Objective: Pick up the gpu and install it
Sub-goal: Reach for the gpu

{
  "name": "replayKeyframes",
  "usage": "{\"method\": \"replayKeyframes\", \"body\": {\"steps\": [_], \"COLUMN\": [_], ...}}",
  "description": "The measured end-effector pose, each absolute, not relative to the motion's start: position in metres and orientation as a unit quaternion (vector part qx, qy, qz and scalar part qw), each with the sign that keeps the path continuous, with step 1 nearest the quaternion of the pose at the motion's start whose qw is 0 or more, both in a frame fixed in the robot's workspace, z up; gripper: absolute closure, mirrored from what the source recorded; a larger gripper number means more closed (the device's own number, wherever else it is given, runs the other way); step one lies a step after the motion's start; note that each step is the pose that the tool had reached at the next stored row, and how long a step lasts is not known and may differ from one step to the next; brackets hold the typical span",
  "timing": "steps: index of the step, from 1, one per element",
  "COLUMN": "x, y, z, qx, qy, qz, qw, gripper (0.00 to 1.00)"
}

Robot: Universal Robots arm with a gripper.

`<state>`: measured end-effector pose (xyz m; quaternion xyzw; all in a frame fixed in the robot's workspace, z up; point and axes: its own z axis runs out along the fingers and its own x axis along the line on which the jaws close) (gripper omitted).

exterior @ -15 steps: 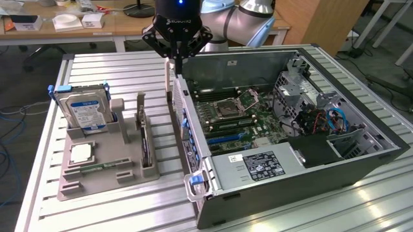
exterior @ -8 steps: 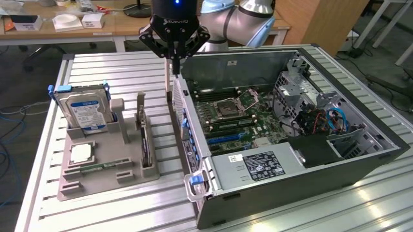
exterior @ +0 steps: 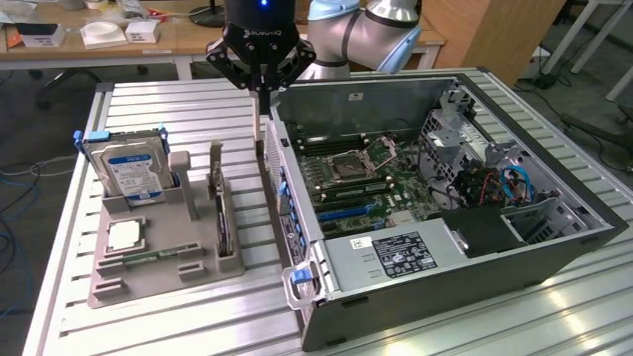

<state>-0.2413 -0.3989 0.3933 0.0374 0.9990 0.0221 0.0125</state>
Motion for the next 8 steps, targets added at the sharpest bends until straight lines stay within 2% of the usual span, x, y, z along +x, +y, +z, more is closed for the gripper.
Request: {"method": "replayKeyframes", "body": {"steps": [8], "x": [-0.2507], "y": [-0.3989], "z": [0.3933], "qx": [0.037], "qy": [0.999], "qz": [0.022], "qw": [0.012], "gripper": [0.9]}}
